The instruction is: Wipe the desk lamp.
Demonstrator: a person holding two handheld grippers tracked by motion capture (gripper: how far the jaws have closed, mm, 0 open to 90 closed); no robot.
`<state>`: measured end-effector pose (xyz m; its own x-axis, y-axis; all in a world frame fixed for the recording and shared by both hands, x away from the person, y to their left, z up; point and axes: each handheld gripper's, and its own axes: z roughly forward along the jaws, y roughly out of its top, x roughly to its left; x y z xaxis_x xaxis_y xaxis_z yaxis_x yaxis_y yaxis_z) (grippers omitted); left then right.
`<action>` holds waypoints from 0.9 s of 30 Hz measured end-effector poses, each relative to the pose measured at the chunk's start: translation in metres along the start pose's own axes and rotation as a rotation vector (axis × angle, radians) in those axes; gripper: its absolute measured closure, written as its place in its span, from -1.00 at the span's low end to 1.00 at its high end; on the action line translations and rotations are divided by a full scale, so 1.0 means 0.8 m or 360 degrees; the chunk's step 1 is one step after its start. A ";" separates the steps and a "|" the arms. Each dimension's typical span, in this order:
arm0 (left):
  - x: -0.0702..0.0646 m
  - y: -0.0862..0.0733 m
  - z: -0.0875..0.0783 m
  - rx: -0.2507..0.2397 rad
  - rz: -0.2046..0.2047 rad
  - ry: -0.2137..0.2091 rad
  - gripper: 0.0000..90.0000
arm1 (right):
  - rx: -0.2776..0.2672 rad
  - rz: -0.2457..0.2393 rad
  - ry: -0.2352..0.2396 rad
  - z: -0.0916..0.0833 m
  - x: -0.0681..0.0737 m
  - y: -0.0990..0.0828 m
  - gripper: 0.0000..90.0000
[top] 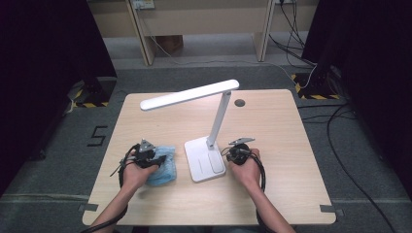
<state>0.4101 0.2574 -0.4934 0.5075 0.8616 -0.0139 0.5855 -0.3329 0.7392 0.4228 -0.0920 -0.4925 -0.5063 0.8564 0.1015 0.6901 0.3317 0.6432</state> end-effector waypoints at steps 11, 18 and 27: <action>0.006 0.008 0.009 0.0021 0.0011 -0.0006 0.42 | 0.0034 -0.0069 0.0043 0.000 0.018 -0.013 1.00; 0.008 0.010 0.013 0.0028 0.0011 -0.0003 0.41 | 0.0025 -0.0096 0.0041 -0.003 0.027 -0.021 1.00; 0.012 0.014 0.019 0.0041 0.0025 -0.0008 0.39 | 0.0016 -0.0154 0.0092 -0.003 0.052 -0.025 1.00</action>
<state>0.4308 0.2561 -0.4957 0.5198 0.8543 -0.0059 0.5936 -0.3562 0.7216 0.3869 -0.0643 -0.4994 -0.5995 0.7961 0.0833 0.6416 0.4157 0.6447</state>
